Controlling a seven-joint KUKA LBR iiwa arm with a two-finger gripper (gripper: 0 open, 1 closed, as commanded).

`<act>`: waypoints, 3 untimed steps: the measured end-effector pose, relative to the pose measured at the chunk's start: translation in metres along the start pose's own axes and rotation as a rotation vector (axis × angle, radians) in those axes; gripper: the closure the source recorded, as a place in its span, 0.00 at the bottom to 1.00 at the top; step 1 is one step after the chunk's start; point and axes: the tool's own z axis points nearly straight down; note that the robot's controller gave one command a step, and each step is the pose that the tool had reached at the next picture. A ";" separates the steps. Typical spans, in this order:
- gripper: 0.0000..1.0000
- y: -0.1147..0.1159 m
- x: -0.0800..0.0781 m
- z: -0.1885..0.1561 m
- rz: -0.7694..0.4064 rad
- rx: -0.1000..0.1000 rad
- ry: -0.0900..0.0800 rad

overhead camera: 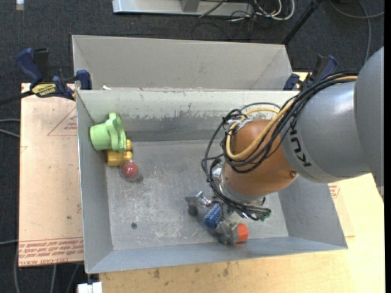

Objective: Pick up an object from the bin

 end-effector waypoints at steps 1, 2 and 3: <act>0.00 -0.014 -0.018 -0.069 0.028 0.003 -0.003; 0.00 -0.010 -0.014 -0.003 -0.131 -0.005 0.007; 1.00 -0.011 -0.015 -0.004 -0.130 -0.003 0.004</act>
Offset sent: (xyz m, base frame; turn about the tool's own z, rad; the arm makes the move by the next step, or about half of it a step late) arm 0.0194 -0.0003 0.0657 0.0244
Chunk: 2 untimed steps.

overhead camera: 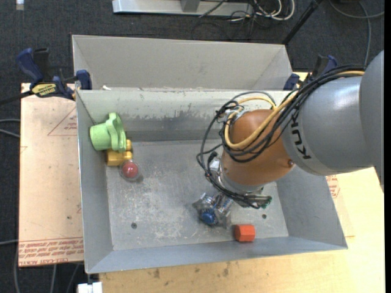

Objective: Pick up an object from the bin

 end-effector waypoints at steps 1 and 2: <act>1.00 0.010 -0.002 -0.071 0.018 0.005 -0.005; 1.00 0.013 0.010 -0.127 -0.008 0.005 -0.004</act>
Offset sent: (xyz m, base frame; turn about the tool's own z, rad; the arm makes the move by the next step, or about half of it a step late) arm -0.0067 0.0077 0.0684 0.0177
